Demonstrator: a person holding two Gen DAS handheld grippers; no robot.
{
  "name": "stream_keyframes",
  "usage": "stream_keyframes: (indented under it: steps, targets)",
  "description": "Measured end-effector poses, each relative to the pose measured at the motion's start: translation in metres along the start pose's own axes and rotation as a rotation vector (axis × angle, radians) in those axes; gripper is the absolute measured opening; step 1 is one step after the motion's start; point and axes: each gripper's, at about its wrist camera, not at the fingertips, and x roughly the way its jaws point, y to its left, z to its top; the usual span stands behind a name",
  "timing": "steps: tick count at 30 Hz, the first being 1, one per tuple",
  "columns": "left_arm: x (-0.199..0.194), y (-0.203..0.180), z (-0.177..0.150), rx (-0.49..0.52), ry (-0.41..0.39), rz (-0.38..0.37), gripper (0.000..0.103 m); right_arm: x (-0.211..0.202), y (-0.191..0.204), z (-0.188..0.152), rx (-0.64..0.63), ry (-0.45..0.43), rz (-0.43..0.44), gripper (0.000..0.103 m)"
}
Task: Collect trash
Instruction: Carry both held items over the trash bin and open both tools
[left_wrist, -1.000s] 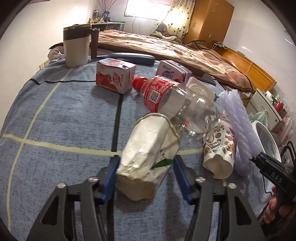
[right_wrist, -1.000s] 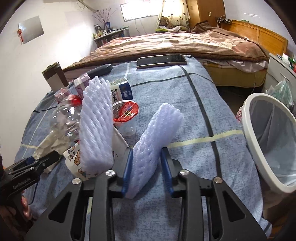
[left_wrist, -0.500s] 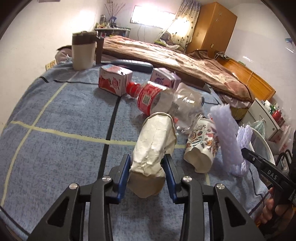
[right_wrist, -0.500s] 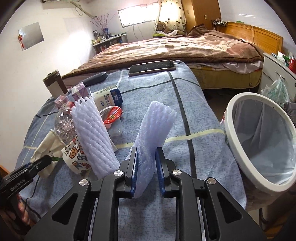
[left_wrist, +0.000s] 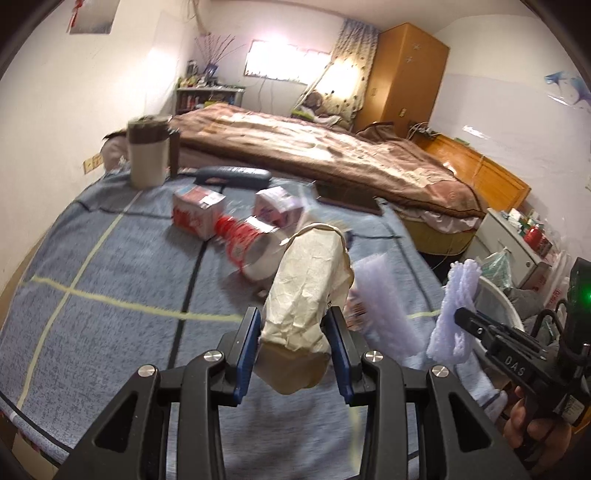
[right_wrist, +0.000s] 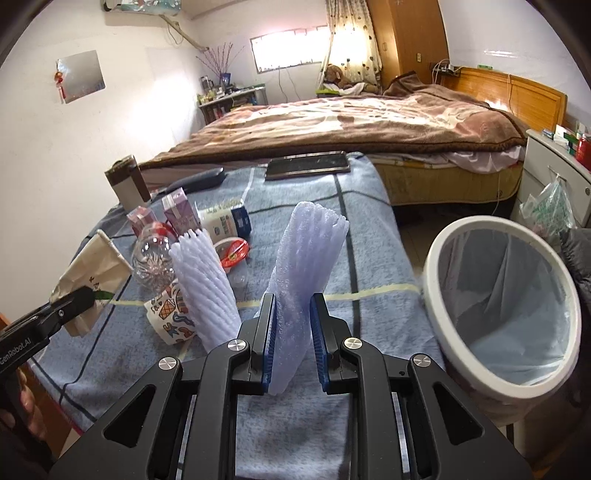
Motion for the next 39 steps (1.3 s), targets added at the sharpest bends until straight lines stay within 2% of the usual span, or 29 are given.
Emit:
stream_keyframes:
  steps: [13,16,27,39]
  targets:
    - [0.003,-0.063,0.010,0.090,-0.026,-0.082,0.038,-0.026,-0.027,0.006,0.022,-0.070,-0.027,0.021]
    - [0.006,-0.082,0.011,0.124,-0.029,-0.082,0.038,-0.033,-0.035,0.008,0.025,-0.085,-0.045,0.021]
    - [0.021,-0.148,0.010,0.220,-0.013,-0.161,0.038,-0.047,-0.076,0.014,0.052,-0.119,-0.136,0.021]
    - [0.050,-0.226,0.003,0.318,0.040,-0.247,0.038,-0.049,-0.129,0.011,0.099,-0.090,-0.233,0.021]
